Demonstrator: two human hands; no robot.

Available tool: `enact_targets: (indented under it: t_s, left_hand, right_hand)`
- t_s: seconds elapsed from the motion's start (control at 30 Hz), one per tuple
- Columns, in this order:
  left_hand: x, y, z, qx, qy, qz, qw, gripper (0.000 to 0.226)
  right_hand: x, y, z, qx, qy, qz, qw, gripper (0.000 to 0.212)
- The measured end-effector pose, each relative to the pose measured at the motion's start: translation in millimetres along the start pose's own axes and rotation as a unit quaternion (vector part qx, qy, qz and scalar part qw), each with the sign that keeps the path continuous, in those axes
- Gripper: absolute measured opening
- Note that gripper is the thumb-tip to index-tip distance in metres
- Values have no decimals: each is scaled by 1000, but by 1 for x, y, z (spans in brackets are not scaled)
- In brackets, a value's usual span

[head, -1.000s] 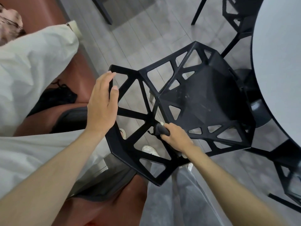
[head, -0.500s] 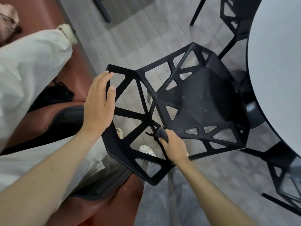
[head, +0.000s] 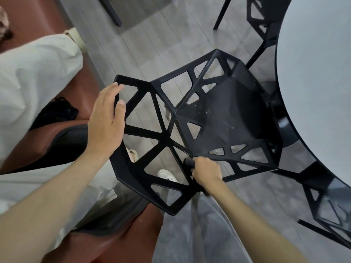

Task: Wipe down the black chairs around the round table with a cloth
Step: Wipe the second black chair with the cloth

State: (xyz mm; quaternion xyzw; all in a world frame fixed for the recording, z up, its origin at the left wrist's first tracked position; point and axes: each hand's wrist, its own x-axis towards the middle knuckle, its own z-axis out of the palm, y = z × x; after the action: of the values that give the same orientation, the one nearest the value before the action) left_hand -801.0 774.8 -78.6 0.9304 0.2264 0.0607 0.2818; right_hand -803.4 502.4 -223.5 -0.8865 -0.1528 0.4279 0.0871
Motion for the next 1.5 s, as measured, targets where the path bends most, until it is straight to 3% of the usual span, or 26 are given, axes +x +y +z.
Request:
enact_targets:
  t_s: [0.17, 0.47, 0.8, 1.07, 1.2, 1.3, 1.5]
  left_hand:
    - [0, -2, 1, -2, 1, 3, 1000, 43]
    - [0, -1, 1, -11, 0, 1, 1000, 43]
    - [1, -9, 3, -28, 2, -1, 1000, 42]
    - [-1, -3, 2, -12, -7, -14, 1000, 41]
    - [1, -4, 1, -12, -10, -11, 1000, 45]
    - [0, -4, 1, -15, -9, -14, 1000, 45]
    - [0, -5, 1, -19, -2, -4, 1000, 43]
  right_hand:
    - [35, -2, 9, -9, 10, 5, 1000, 25]
    - [-14, 12, -6, -77, -51, -51, 994, 27]
    - [55, 23, 25, 129, -3, 32, 991, 37]
    - [46, 52, 16, 126, -74, 24, 989, 16]
    - [49, 46, 27, 160, -12, 70, 985, 16]
    - [58, 21, 27, 124, 19, 96, 987, 22]
    - [62, 7, 19, 43, 4, 83, 996, 23]
